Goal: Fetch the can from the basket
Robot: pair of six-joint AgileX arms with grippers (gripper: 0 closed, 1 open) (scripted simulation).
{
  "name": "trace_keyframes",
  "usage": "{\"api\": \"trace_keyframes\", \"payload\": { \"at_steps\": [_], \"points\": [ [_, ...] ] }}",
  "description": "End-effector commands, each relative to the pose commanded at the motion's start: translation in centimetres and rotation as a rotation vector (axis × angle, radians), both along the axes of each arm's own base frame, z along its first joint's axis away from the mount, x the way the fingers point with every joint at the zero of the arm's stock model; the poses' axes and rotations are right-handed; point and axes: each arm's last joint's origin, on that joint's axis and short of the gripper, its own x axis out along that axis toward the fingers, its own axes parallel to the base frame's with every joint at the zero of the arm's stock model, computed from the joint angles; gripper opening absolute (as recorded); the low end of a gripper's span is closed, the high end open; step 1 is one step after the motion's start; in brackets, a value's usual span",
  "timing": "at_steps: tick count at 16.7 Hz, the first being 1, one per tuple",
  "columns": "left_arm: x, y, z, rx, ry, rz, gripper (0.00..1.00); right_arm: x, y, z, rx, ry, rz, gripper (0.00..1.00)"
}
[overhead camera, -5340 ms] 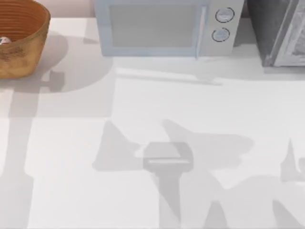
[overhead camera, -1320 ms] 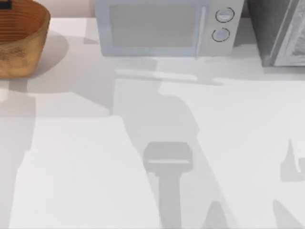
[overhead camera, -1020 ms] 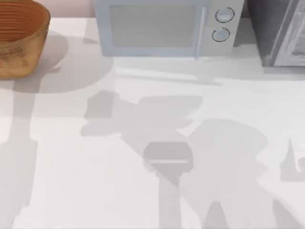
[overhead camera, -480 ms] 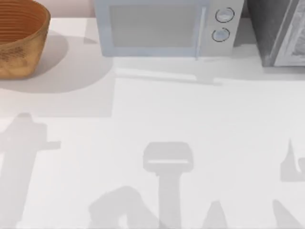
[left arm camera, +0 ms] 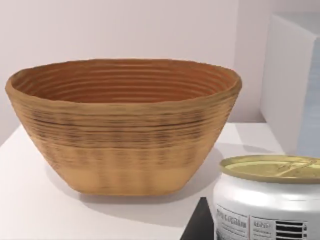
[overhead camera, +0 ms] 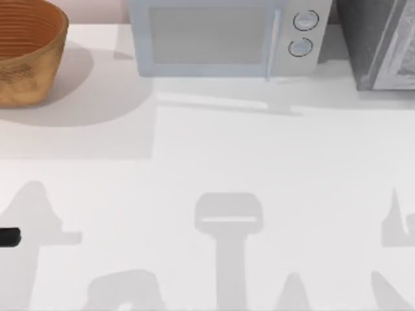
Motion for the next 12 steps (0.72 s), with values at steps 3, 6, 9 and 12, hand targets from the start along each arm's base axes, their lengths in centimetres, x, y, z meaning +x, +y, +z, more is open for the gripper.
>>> {"api": "trace_keyframes", "payload": {
  "at_steps": [3,6,9,12],
  "points": [
    [0.0,0.0,-0.4,-0.003,-0.010,-0.003,0.00,0.0,0.0,0.0,0.000,0.000,0.000,1.00],
    [0.0,0.0,-0.4,-0.001,-0.004,-0.001,0.00,0.0,0.0,0.0,0.000,0.000,0.000,1.00],
    [0.1,-0.1,-0.1,0.001,-0.006,-0.025,0.00,0.0,0.0,0.0,0.000,0.000,0.000,1.00],
    [0.4,-0.7,1.6,0.005,-0.017,-0.140,0.00,0.0,0.0,0.0,0.000,0.000,0.000,1.00]
  ]
}}
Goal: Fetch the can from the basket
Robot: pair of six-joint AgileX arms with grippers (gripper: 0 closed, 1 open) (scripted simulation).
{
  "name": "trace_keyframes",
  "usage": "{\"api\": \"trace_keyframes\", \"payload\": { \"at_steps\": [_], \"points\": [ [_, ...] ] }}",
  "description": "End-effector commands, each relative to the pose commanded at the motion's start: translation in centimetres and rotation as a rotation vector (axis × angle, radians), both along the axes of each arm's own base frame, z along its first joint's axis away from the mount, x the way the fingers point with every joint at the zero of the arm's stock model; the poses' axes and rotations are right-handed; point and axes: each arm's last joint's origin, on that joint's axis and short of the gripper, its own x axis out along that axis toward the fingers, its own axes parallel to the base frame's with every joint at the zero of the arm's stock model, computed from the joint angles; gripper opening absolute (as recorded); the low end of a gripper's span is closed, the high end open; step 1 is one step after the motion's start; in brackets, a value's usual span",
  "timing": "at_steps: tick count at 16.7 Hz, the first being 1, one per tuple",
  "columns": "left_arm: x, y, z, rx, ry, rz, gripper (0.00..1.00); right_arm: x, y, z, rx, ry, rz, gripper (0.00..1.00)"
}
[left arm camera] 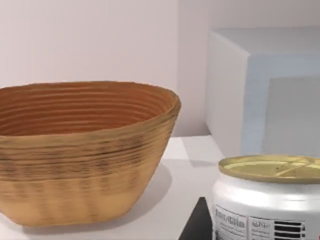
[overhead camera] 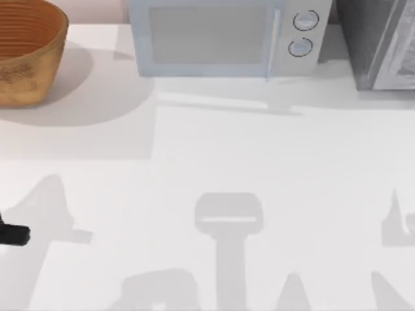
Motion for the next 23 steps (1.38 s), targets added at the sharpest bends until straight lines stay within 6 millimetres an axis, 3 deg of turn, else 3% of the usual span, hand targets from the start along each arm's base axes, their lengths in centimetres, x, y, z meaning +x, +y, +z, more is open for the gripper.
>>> {"api": "trace_keyframes", "payload": {
  "at_steps": [7,12,17,23],
  "points": [
    [3.1,-2.0,4.7,0.006,0.002,-0.360,0.00,0.0,0.0,0.0,0.000,0.000,0.000,1.00],
    [6.5,-3.9,6.5,-0.001,0.019,-0.601,0.00,0.0,0.0,0.0,0.000,0.000,0.000,1.00],
    [10.6,-6.1,6.7,-0.015,0.051,-0.822,0.00,0.0,0.0,0.0,0.000,0.000,0.000,1.00],
    [15.9,-8.5,5.3,-0.026,0.065,-1.018,0.00,0.0,0.0,0.0,0.000,0.000,0.000,1.00]
  ]
}}
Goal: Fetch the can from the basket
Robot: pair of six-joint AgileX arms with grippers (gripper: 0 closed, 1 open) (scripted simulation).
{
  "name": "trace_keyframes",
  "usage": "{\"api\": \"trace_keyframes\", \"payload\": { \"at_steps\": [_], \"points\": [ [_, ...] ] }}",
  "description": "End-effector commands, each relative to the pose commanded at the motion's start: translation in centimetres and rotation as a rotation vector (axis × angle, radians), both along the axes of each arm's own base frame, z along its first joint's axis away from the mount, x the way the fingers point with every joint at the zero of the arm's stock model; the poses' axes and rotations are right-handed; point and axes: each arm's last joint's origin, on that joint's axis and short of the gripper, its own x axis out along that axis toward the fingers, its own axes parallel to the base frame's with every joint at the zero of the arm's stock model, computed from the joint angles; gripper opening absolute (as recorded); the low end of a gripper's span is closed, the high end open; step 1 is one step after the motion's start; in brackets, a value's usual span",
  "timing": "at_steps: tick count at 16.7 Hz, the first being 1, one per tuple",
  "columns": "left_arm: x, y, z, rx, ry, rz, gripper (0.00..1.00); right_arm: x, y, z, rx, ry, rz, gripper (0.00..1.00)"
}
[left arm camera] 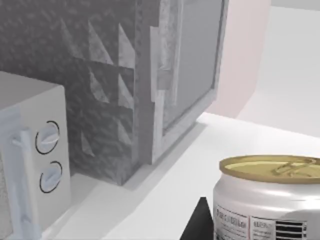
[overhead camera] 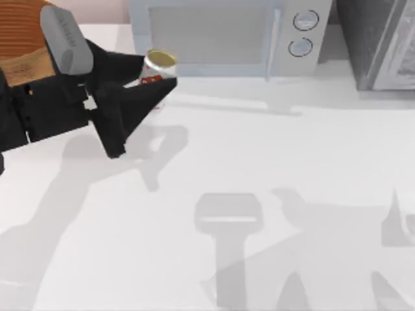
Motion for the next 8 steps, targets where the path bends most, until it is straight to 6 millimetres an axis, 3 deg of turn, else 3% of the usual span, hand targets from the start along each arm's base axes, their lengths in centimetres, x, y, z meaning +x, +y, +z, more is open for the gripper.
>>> {"api": "trace_keyframes", "payload": {
  "at_steps": [8],
  "points": [
    [6.4,-3.0,-5.2,-0.014,0.012,-0.221,0.00,0.0,0.0,0.0,0.000,0.000,0.000,1.00]
  ]
}}
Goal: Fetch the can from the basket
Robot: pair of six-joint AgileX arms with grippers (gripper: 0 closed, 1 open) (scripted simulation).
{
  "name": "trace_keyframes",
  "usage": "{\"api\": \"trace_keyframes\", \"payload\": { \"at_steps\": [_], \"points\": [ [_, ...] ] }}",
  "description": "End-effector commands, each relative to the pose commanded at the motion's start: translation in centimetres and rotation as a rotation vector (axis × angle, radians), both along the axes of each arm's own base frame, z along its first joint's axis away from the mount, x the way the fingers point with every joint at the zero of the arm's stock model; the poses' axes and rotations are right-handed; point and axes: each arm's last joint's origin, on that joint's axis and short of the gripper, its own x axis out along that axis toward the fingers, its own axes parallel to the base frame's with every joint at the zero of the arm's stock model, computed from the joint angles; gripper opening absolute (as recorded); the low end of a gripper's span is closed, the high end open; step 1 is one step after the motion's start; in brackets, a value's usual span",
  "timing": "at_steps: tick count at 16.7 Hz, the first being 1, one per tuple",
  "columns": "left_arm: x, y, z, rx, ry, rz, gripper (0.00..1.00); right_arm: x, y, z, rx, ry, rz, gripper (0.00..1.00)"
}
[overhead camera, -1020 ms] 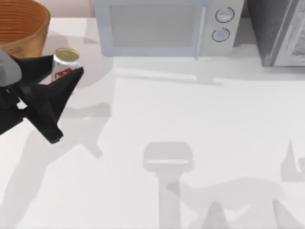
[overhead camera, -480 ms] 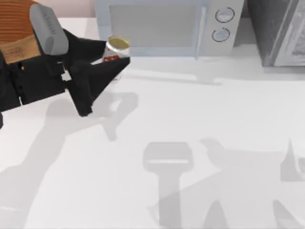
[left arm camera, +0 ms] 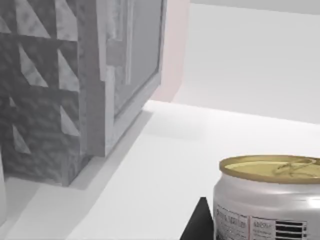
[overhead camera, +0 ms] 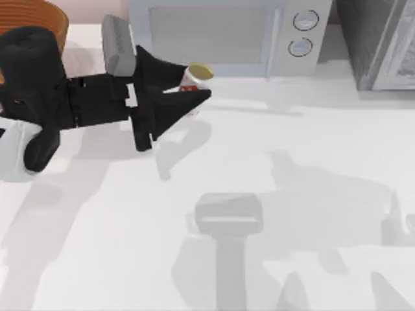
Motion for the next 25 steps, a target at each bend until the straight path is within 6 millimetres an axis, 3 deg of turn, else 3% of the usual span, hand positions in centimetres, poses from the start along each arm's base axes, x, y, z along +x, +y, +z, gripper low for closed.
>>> {"api": "trace_keyframes", "payload": {
  "at_steps": [9,14,23,25],
  "points": [
    [4.8,-2.1,-9.9,-0.007,0.007,-0.193,0.00,0.0,0.0,0.0,0.000,0.000,0.000,1.00],
    [6.4,-1.9,-15.5,-0.012,-0.039,-0.235,0.00,0.0,0.0,0.0,0.000,0.000,0.000,1.00],
    [6.9,-1.4,-16.4,-0.012,-0.066,-0.214,0.00,0.0,0.0,0.0,0.000,0.000,0.000,1.00],
    [6.9,-1.4,-16.4,-0.012,-0.066,-0.214,0.15,0.0,0.0,0.0,0.000,0.000,0.000,1.00]
  ]
}}
